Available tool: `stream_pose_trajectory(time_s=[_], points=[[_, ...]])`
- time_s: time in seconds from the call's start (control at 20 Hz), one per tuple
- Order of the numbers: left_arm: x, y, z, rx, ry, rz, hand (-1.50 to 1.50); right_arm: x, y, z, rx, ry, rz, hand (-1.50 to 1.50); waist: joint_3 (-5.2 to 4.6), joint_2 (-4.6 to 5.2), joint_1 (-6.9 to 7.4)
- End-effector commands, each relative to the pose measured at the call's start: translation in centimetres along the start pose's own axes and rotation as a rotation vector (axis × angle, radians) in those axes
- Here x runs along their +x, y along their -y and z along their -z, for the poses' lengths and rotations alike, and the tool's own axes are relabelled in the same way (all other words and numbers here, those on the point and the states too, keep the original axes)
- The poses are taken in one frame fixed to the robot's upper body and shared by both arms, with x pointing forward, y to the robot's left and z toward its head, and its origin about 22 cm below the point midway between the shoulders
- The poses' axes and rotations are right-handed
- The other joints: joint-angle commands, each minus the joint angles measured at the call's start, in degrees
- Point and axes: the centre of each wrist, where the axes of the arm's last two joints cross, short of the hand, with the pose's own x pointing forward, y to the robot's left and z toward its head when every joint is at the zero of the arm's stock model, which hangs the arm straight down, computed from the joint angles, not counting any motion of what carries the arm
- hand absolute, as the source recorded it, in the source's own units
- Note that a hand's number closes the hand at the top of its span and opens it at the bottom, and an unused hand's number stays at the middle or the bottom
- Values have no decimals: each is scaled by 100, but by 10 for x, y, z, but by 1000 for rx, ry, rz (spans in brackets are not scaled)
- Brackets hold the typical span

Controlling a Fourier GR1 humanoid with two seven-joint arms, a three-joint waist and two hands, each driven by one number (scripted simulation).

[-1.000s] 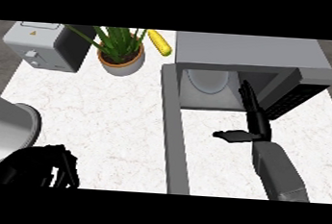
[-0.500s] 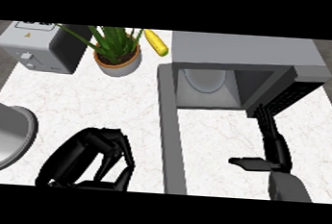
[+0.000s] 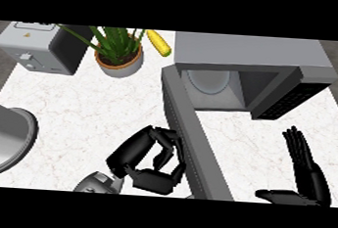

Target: Pick up the milk, place it into the microwave and close the microwave

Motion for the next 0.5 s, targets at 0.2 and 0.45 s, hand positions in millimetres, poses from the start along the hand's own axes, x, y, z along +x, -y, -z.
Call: stream_pose_trajectory(time_s=[0.2,0.45], points=[[-64,35,30,10,-21,122,150,44,17,-20,67,88,56,-150,0,45,-47],[-73,55,36,96,36,83,150,80,19,-2,117,148,92,-150,-9,65,-170]])
